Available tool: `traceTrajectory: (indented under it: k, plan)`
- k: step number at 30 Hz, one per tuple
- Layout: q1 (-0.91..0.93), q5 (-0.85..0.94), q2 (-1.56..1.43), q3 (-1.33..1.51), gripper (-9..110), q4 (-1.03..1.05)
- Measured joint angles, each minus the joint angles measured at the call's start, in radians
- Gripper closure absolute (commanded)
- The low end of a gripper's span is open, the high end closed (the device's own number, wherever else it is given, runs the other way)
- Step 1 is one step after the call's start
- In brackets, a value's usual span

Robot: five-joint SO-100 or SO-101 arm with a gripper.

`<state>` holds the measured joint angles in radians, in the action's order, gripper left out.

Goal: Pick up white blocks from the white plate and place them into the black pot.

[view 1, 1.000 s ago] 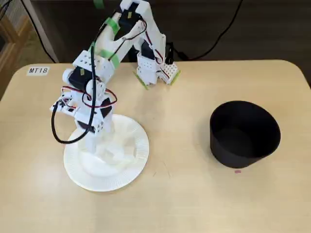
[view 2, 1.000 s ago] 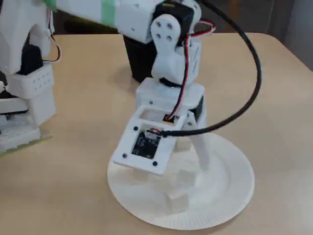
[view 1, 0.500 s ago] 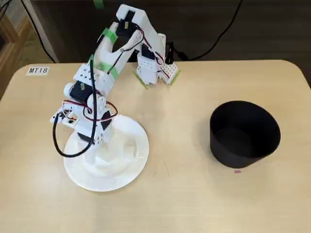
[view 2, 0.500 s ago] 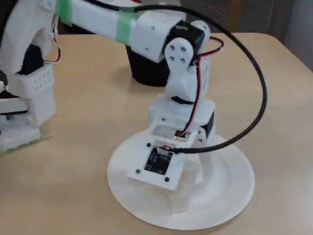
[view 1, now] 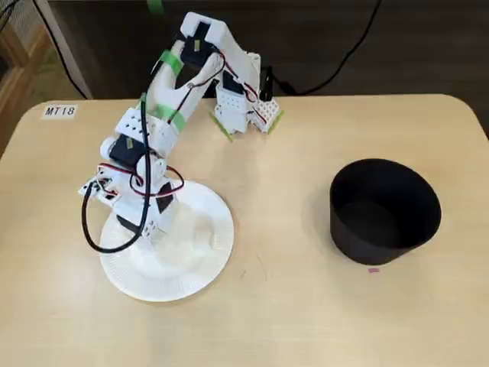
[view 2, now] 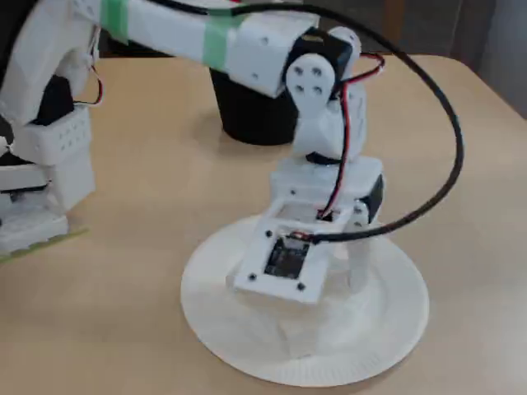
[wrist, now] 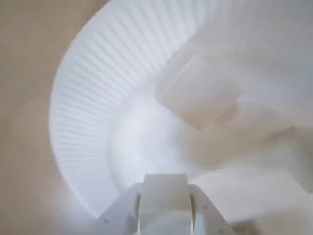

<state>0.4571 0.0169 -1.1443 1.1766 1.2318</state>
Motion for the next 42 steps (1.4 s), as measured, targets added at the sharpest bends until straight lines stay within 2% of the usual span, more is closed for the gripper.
traceTrajectory:
  k: [5,9,17,23,30,36,39,42]
  plan:
    - [-0.091,-0.021,-0.285,0.0,104,-0.101]
    - [-0.233,-0.008,-0.517,0.055,104,-0.127]
    - [-0.753,0.074,-0.848,0.322,104,-0.16]
    - [-1.072,0.063,-0.977,0.672,104,-0.425]
    - [-1.114,0.063,-0.986,0.965,104,-0.661]
    - [-1.115,0.063,-0.986,1.006,104,-0.739]
    - [-1.117,0.063,-0.986,1.006,90,-0.747]
    - [-1.117,0.087,-0.986,1.006,82,-0.747]
